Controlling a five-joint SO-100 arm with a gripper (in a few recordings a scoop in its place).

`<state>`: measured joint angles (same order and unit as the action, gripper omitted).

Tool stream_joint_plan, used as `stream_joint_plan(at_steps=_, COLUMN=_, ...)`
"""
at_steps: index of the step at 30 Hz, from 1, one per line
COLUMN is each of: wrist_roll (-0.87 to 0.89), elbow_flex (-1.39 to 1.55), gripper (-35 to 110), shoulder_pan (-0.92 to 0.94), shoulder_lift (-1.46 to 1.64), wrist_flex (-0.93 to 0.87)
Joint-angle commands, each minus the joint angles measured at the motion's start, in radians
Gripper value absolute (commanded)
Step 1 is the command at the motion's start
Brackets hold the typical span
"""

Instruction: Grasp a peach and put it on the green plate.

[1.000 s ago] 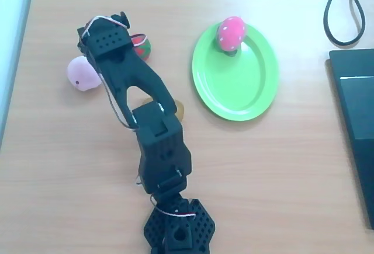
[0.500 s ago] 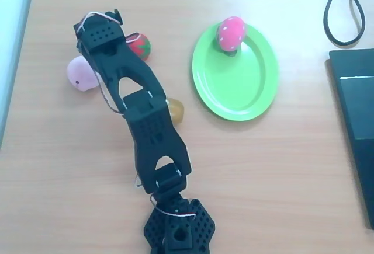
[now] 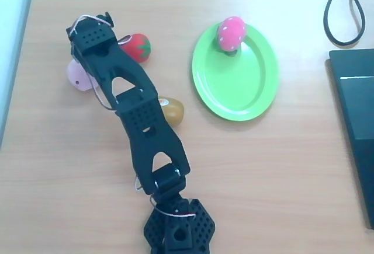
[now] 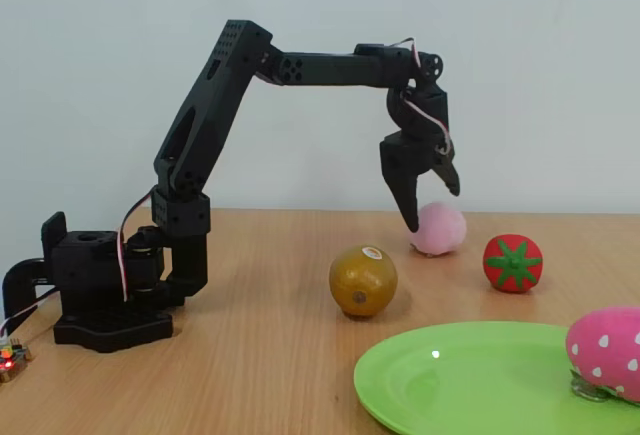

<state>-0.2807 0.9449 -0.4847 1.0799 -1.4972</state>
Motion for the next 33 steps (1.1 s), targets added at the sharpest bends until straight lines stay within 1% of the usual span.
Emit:
stream_joint_plan(at_steps=1, wrist_roll=-0.015, elbow_flex=-0.04, gripper=51, shoulder_pan=-0.017, shoulder_lift=-0.002, wrist_flex=-0.014)
stream_joint_plan(at_steps=22, wrist_roll=-0.041, elbow_flex=-0.193, gripper=52, shoulder_pan=-0.034, shoulder_lift=-0.198, wrist_flex=-0.044)
stream_joint_plan(at_steps=33, wrist_roll=-0.041, elbow_flex=-0.302, gripper=49, shoulder_pan=-0.052, shoulder_lift=-0.291, wrist_flex=-0.046)
